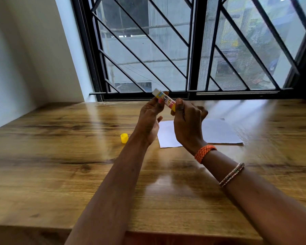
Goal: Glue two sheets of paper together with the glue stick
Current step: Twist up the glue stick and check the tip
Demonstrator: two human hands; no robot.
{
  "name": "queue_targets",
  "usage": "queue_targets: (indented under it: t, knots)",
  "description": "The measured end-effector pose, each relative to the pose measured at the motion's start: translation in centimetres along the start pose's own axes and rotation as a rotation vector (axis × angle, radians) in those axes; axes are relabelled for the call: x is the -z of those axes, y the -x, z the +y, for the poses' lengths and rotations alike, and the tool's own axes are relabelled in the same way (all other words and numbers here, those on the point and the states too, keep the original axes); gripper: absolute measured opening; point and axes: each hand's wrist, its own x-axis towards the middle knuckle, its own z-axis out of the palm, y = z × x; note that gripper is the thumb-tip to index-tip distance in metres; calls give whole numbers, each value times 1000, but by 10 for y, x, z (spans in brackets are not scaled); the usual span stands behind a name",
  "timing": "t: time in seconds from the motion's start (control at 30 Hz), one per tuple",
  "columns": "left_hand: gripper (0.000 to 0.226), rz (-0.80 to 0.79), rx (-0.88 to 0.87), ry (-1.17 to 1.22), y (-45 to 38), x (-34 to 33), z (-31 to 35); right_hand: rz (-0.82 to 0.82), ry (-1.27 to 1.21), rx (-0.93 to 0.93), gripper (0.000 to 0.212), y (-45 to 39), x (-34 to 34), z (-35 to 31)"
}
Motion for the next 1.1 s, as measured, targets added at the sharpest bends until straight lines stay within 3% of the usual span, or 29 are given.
queue_targets:
  t: [0.13,0.27,0.37,0.53,0.73,0.87,1.0,1.1]
  knots:
    - [8,102,-26,-11,5,1,5,-23,38,183,21,5,-2,2]
    - [27,206,-47,25,4,1,5,2,122,230,34,6,-5,6]
    - [40,250,-70,-21,4,-1,6,49,166,207,25,2,0,9]
    - [39,271,-64,-21,3,0,6,26,219,195,10,0,2,10]
    - [39,205,-58,-48,0,0,2,-3,75,57,50,-1,-3,9]
    - [43,213,-50,-70,-1,2,2,-10,95,82,41,2,-4,6]
    - [23,194,-22,-37,0,3,1,10,72,240,22,3,-3,5]
    - [7,195,-13,-8,1,1,2,-2,173,340,34,2,-2,8]
